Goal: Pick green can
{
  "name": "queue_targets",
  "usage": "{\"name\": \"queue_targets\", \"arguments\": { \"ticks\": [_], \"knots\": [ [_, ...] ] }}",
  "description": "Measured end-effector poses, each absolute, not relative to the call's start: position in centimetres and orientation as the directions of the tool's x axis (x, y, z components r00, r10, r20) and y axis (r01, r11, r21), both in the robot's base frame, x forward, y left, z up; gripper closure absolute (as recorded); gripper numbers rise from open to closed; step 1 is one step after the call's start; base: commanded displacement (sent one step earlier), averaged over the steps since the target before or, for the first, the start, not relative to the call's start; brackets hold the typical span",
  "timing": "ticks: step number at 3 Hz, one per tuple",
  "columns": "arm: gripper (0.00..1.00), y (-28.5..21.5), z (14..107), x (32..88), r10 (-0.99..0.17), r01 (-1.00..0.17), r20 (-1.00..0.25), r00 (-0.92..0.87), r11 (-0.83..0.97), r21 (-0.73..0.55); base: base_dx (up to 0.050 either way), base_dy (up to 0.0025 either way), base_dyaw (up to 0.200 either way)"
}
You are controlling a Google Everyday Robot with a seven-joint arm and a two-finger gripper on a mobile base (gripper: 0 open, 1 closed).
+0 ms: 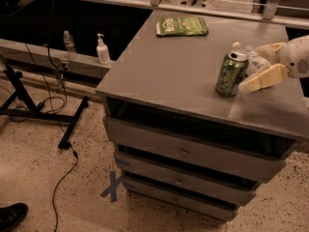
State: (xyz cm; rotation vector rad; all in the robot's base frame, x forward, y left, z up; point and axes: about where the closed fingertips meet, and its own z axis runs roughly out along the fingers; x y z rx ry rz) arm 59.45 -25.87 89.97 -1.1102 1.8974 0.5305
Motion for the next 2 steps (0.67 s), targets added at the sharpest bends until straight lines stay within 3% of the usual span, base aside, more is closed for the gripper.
{"name": "queue_targets", "arguments": {
  "ticks": [1, 2],
  "knots": [
    [0.15, -24.1, 89.8, 59.9, -0.451, -0.863, -0.861, -0.234, 0.504, -0.030, 0.000, 0.00000, 0.000],
    [0.39, -22.6, 89.3, 59.8, -0.417, -0.870, -0.880, -0.230, 0.492, -0.006, 0.000, 0.00000, 0.000]
  ]
}}
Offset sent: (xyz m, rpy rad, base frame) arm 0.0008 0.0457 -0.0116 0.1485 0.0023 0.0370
